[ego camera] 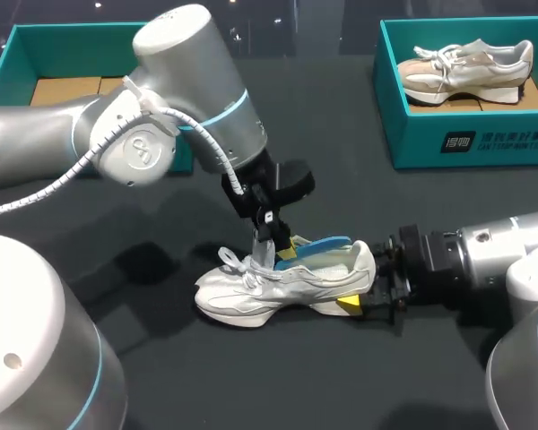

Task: Take the shoe out of the shoebox, open the shoe tongue, remove and reinsert the insole, then place the shoe into the shoebox

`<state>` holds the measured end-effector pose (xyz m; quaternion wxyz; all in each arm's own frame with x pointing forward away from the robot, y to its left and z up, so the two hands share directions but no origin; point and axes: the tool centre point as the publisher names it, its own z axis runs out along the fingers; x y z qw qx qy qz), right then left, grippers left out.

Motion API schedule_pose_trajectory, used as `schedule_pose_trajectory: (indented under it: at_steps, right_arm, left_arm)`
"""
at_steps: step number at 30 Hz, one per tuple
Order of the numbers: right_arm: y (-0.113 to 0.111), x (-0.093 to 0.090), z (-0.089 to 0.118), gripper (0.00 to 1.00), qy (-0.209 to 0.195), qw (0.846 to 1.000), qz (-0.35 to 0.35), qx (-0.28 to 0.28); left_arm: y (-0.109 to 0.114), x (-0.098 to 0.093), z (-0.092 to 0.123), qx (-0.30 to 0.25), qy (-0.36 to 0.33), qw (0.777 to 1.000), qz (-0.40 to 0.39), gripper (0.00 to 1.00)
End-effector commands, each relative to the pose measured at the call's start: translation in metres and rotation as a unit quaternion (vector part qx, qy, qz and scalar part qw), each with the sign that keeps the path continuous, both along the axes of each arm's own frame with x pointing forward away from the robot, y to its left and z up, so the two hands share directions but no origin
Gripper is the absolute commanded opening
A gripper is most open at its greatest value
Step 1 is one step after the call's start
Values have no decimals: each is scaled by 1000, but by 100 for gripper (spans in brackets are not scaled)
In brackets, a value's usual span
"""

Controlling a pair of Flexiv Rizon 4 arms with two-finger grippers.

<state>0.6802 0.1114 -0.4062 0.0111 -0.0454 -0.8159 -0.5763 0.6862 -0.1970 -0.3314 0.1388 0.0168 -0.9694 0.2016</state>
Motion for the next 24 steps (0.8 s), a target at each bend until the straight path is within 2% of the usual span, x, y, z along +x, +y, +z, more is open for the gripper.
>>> schedule_pose_trajectory:
  at_steps: [1, 12, 18, 19, 21, 22, 24]
  right_arm:
    - [0, -2, 1, 0, 0, 1000, 0, -2]
    - [0, -2, 1, 0, 0, 1000, 0, -2]
    - [0, -2, 1, 0, 0, 1000, 0, -2]
    - [0, -2, 1, 0, 0, 1000, 0, -2]
    - [0, -2, 1, 0, 0, 1000, 0, -2]
    - [0, -2, 1, 0, 0, 1000, 0, -2]
    - [0, -2, 1, 0, 0, 1000, 0, -2]
  left_arm:
    - [2, -4, 12, -21, -8, 1000, 2, 0]
    - [-41, 0, 24, -27, -60, 998, 17, 0]
    - [-51, 7, 25, -25, -78, 996, 41, 0]
    - [-52, 8, 25, -25, -80, 996, 43, 7]
    - [-52, 8, 27, -26, -89, 994, 49, 29]
    - [-52, 8, 28, -27, -94, 994, 50, 36]
    - [-52, 6, 30, -31, -101, 993, 52, 41]
